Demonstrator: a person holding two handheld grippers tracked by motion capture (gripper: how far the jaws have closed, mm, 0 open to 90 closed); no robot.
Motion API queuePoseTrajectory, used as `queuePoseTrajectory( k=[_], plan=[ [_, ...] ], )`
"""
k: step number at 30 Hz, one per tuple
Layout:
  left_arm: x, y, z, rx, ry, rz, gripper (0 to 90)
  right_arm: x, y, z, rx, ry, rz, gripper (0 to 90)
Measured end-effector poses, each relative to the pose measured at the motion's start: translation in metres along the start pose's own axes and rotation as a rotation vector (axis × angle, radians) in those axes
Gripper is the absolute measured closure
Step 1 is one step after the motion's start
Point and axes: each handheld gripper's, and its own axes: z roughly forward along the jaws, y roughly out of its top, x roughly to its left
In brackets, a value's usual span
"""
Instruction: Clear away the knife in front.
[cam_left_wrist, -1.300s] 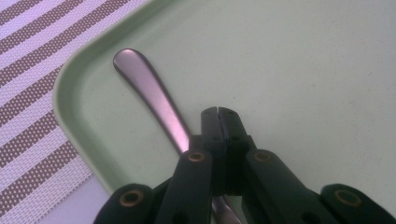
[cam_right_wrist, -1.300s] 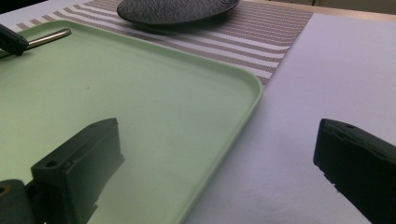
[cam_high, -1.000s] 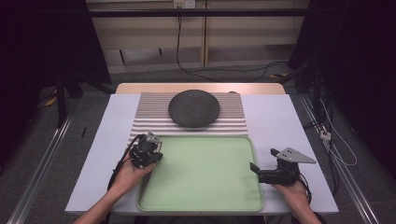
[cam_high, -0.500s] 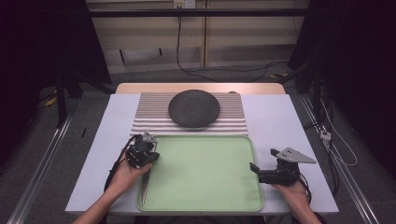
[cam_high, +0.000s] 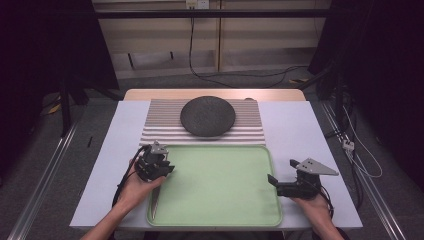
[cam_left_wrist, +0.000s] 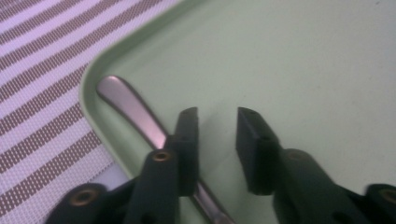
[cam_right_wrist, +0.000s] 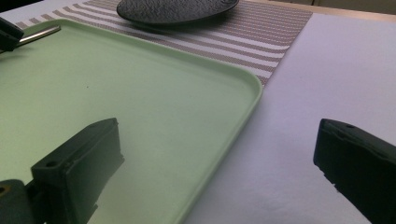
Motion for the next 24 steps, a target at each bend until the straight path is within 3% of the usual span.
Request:
queuePoseTrajectory(
  k=[1, 2, 3, 4, 11, 14, 17, 21, 24],
  plan=[
    [0.000, 0.000, -0.001, -0.010, 0.001, -0.001, 59.1, 0.000, 0.000, 0.000, 0.000, 0.000, -0.001, 0.8],
    [0.000, 0.001, -0.002, -0.026, 0.010, -0.007, 59.1, 0.000, 0.000, 0.000, 0.000, 0.000, -0.001, 0.8],
    [0.000, 0.001, -0.002, -0.038, 0.019, -0.011, 45.1, 0.000, 0.000, 0.000, 0.000, 0.000, -0.001, 0.8],
    [0.000, 0.001, -0.003, -0.043, 0.021, -0.022, 45.1, 0.000, 0.000, 0.000, 0.000, 0.001, -0.002, 0.8],
    [0.006, 0.003, -0.007, -0.091, 0.010, -0.126, 10.5, 0.000, 0.000, 0.000, 0.000, 0.000, 0.001, 0.8],
    [0.006, 0.003, -0.014, -0.135, -0.002, -0.126, 6.1, 0.000, 0.000, 0.000, 0.000, 0.000, 0.000, 0.8],
    [0.003, 0.003, -0.022, -0.198, 0.038, -0.102, 6.3, 0.000, 0.000, 0.000, 0.001, 0.000, 0.000, 0.8],
    [0.003, 0.006, -0.033, -0.201, 0.006, -0.059, 6.3, 0.000, 0.000, 0.000, 0.000, 0.000, 0.000, 0.8],
    [0.000, 0.004, -0.040, -0.209, 0.070, -0.028, 6.4, 0.000, 0.000, 0.000, 0.001, 0.000, 0.000, 0.8]
  ],
)
